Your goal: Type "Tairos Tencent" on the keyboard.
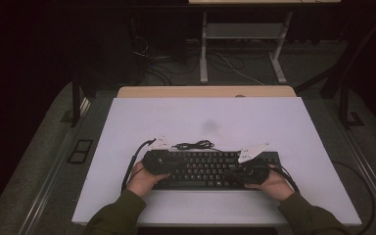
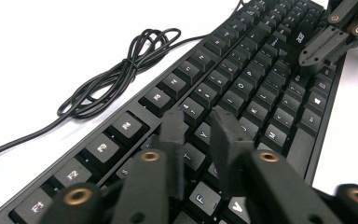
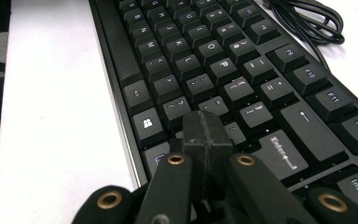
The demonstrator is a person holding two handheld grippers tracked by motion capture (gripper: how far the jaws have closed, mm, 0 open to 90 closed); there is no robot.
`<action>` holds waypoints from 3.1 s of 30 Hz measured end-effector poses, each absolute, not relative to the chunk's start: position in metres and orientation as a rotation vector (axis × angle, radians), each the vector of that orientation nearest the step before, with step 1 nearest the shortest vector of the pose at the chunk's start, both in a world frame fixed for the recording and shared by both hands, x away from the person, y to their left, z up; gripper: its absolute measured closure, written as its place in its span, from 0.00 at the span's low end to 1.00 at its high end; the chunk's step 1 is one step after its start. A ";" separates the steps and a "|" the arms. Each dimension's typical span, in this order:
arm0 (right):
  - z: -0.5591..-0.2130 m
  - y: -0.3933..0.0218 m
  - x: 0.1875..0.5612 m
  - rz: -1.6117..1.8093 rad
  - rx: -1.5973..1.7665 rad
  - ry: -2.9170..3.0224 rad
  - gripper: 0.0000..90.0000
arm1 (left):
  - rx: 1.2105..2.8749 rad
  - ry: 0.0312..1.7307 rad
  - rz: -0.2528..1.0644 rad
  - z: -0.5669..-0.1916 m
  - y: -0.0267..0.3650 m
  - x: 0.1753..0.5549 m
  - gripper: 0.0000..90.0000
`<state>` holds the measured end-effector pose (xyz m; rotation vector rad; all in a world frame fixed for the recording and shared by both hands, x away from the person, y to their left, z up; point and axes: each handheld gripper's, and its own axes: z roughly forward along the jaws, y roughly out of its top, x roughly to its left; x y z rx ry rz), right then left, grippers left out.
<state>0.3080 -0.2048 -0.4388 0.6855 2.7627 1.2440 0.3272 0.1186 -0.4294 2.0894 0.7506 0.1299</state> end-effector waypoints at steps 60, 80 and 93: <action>-0.427 -0.194 0.321 1.408 0.791 2.596 0.35 | 2.033 0.758 0.186 -0.432 0.133 0.314 0.16; -0.428 -0.183 0.327 1.423 0.763 2.613 0.35 | 2.015 0.795 0.210 -0.433 0.146 0.306 0.19; -0.428 -0.175 0.330 1.428 0.735 2.631 0.35 | 2.021 0.812 0.260 -0.433 0.157 0.300 0.33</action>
